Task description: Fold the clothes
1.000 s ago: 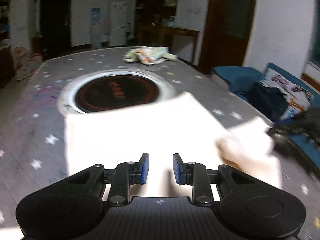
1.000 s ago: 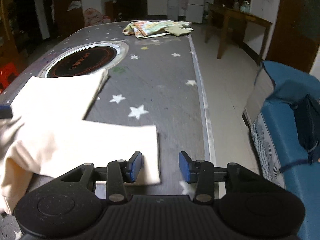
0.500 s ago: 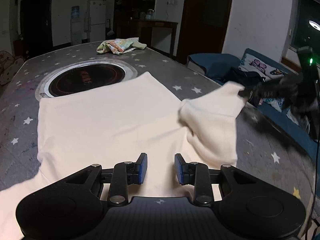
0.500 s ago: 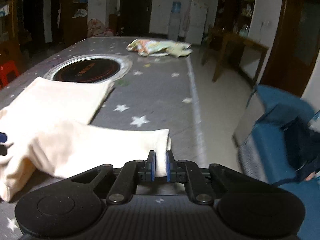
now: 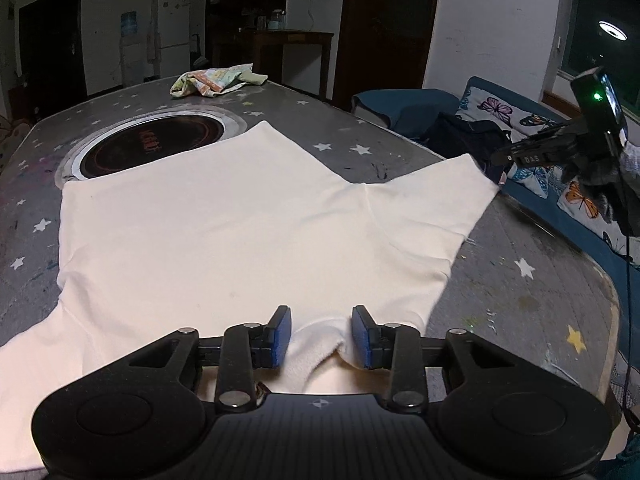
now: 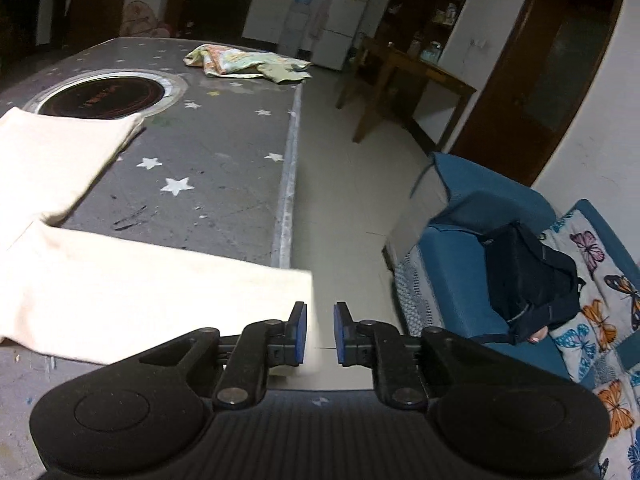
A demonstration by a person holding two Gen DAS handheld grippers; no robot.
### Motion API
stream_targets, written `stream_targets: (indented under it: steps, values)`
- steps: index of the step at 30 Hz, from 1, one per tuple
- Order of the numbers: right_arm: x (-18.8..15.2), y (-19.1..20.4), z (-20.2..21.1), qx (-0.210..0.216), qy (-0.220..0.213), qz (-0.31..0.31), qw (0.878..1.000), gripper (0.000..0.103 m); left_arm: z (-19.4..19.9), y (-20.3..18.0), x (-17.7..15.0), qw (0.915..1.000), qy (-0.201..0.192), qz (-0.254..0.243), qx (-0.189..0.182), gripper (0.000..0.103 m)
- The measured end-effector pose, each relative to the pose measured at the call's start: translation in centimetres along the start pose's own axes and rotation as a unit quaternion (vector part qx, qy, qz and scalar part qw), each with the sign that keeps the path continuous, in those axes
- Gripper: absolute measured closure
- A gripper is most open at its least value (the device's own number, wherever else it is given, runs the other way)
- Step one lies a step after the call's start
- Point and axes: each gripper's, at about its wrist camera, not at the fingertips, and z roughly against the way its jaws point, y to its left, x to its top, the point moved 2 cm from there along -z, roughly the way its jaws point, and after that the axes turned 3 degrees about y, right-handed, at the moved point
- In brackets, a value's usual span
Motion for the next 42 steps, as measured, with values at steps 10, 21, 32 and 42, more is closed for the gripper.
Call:
stream_targets:
  steps: [10, 21, 32, 42]
  values:
    - [2.5, 7.3, 1.4, 0.170, -0.043, 0.016, 0.984, 0.056, 2.7, -0.1, -1.0, 0.9997, -0.019, 0.013, -0.006, 0.065]
    - [0.9, 9.8, -0.8, 0.185, -0.012, 0.005, 0.983, 0.035, 4.5, 2.6, -3.0, 0.9977, -0.020, 0.063, 0.015, 0.060]
    - [1.9, 12.4, 4.0, 0.229, -0.067, 0.056, 0.969, 0.024, 6.1, 4.1, -2.3, 0.9955, -0.051, 0.077, 0.020, 0.055]
    - [1.7, 18.1, 5.8, 0.281, -0.083, 0.121, 0.948, 0.018, 4.1, 9.6, 0.2, 0.9853, -0.082, 0.142, 0.049, 0.056]
